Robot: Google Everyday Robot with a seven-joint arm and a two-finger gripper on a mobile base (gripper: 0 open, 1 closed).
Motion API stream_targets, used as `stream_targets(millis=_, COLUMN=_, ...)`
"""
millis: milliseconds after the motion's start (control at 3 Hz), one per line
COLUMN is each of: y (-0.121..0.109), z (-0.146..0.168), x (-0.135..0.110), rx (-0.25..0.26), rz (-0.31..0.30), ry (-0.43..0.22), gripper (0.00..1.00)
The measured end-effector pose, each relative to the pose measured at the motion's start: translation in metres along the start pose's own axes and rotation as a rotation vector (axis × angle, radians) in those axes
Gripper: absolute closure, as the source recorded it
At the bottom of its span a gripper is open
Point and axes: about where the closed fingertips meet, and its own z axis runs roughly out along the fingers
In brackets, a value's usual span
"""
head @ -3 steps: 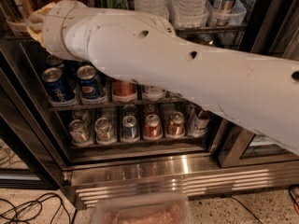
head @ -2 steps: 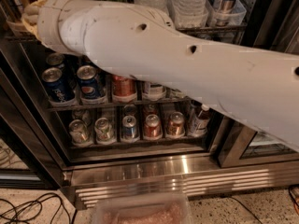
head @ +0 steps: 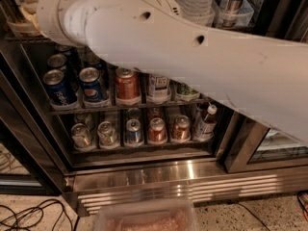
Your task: Pick orange can from top shelf of fridge
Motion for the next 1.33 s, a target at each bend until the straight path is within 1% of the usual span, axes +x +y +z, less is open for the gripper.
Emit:
stream_targets(millis=333, y=-0.002, z=0.003, x=-0.004, rx=-0.001, rz=0.012, ry=-0.002, gripper=0.36)
stream_targets(millis=667, y=-0.001, z=0.010, x=-0.010, rx=-0.006, rz=0.023, ry=-0.014, gripper=0.21)
stream_targets(millis=1000, y=0.003, z=0.017, x=-0.019, rx=-0.013, rz=0.034, ry=-0.031, gripper=0.24)
stream_targets(millis=1333, y=0.005, z=0.019, x=-0.022, rx=-0.018, rz=0.037, ry=-0.029, gripper=0.28)
